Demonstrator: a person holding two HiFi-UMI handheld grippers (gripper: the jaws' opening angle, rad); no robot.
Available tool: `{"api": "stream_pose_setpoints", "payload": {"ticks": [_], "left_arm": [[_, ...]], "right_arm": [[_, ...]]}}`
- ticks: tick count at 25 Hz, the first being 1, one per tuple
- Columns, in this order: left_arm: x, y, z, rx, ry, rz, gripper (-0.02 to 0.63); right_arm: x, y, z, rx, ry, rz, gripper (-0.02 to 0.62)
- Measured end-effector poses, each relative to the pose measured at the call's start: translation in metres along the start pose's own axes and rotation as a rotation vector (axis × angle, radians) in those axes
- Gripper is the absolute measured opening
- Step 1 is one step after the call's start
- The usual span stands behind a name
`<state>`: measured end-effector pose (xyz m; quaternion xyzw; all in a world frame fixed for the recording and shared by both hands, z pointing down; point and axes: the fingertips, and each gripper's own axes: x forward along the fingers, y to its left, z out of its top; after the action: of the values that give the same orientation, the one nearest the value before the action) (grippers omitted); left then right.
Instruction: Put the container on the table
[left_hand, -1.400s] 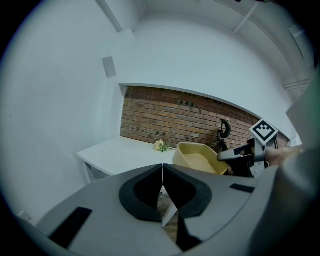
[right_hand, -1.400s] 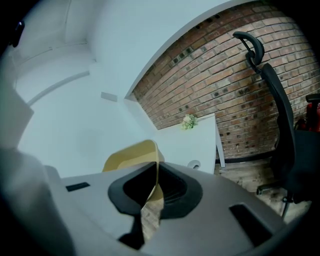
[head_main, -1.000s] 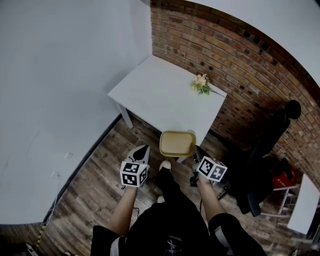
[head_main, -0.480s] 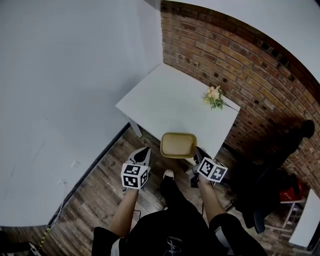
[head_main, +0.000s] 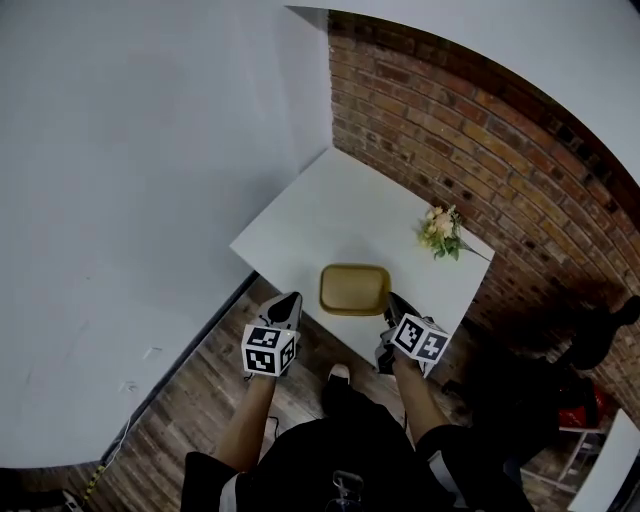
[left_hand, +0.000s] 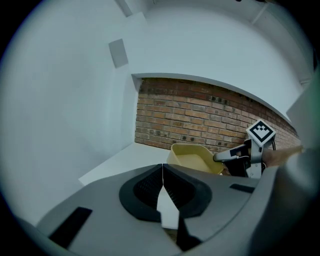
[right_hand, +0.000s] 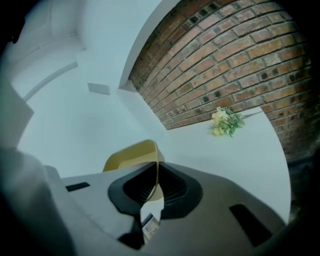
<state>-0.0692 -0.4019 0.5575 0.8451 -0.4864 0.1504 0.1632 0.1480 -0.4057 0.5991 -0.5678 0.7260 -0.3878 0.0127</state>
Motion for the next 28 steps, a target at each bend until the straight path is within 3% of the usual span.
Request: {"api": "stream_pose_setpoints", "payload": {"ticks": [7,17,28], "left_arm": [[0.048,0.03,0.036,0.007,0.001,0.018,0.015],[0.081,0.055,0.052,0.015,0.026,0.025,0.015],[0.128,0.096,0.059,0.003,0.054,-0.041,0.015]], "right_arm": [[0.057,-0.001,0.035,0.01,0.022,0.019,0.035],[0.1,-0.004,0.053,0.027,0.038,0.019,0.035],[0.159,0.006,0.061,0.037,0.046,-0.03,0.035]]}}
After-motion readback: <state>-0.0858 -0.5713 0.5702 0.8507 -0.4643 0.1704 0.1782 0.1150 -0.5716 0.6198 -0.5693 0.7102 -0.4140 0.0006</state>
